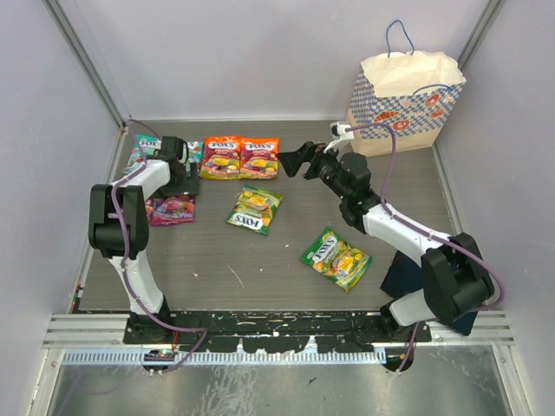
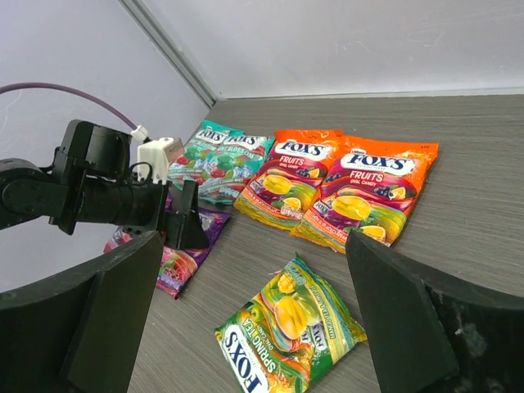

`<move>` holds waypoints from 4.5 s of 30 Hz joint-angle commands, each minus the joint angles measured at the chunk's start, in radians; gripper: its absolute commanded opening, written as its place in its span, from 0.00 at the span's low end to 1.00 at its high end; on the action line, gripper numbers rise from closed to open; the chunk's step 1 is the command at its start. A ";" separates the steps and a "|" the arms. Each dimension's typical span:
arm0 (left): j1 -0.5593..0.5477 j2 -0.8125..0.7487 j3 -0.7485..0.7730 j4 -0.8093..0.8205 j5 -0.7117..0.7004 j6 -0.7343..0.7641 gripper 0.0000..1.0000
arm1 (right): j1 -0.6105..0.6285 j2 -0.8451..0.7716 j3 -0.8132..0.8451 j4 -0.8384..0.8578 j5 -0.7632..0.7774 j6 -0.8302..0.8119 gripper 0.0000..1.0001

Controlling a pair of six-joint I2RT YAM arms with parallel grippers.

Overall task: Take the snacks out of the paper bag
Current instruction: Adjust the snack at the center of the board.

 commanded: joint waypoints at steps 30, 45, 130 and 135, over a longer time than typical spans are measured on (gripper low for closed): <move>0.312 -0.323 -0.339 0.245 -0.025 -0.262 0.69 | -0.003 0.077 0.064 0.129 -0.138 0.032 1.00; 0.366 -0.307 -0.456 0.320 0.051 -0.366 0.53 | -0.007 0.076 0.047 0.137 -0.148 0.043 1.00; -0.556 -0.182 -0.361 0.811 0.454 -0.463 0.98 | -0.065 -0.023 -0.002 -0.672 0.216 0.032 0.01; -0.324 -0.480 -0.356 0.560 0.426 -0.493 0.98 | 0.042 0.014 0.206 -0.694 0.217 0.039 0.01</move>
